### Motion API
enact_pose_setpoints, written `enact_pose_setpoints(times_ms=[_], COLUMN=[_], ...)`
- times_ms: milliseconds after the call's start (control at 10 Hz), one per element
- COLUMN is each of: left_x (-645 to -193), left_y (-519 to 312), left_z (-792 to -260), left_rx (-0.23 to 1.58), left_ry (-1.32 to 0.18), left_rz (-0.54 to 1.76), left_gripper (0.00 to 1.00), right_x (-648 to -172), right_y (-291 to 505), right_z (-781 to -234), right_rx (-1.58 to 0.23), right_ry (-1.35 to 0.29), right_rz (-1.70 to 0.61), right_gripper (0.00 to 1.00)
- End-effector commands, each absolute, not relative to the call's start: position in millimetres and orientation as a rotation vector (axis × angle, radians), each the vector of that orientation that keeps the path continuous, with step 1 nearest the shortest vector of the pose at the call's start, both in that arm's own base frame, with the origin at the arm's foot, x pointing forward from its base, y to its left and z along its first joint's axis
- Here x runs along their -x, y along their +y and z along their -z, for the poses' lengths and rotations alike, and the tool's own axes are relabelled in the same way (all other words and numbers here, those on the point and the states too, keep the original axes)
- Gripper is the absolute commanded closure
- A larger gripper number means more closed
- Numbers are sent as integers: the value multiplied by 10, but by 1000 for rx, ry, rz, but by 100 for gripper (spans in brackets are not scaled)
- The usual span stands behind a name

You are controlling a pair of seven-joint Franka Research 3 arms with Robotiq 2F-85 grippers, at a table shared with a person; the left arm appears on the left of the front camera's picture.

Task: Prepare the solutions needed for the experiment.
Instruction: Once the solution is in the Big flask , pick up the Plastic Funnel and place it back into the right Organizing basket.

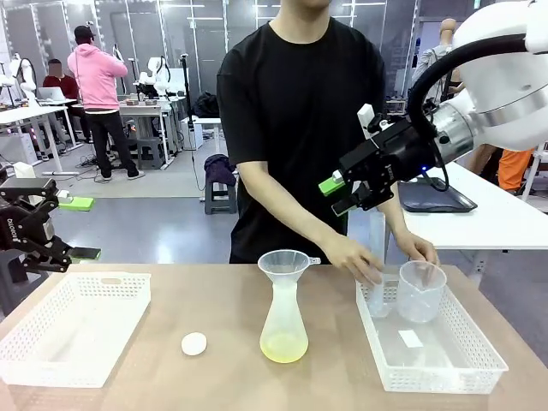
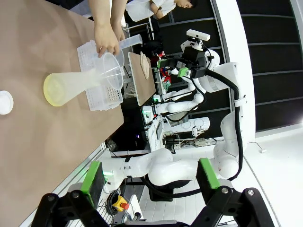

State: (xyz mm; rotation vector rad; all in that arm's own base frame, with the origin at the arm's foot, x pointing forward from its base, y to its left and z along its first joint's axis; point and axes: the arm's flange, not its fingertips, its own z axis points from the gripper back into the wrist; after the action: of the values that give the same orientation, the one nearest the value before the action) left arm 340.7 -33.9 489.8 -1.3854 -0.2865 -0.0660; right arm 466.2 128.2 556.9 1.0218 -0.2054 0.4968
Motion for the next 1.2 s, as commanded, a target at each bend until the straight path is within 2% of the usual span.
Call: enact_pose_setpoints(times_ms=[0, 100, 400, 800, 1100], left_x=[-3413, -3413, -3413, -3413, -3413], left_y=[-350, -350, -350, -350, -350], left_z=[-4926, -4926, -4926, -4926, -4926], left_rx=[1410, 1410, 1410, 1410, 1410], left_ry=[-290, -290, -290, -290, -290], left_rz=[67, 67, 67, 67, 67], left_gripper=[0, 0, 0, 0, 0], right_x=[-4604, -4662, -4996, -5398, -5480], right_y=[1311, 1282, 1499, 1997, 2296], right_z=[-5581, -5569, -5599, -5386, -5141], right_rx=[-1033, -1022, -782, -653, -540], right_ry=[-198, -205, -280, -246, -155], right_rz=[-486, -497, -734, -909, -1094], right_gripper=[26, 26, 26, 26, 26])
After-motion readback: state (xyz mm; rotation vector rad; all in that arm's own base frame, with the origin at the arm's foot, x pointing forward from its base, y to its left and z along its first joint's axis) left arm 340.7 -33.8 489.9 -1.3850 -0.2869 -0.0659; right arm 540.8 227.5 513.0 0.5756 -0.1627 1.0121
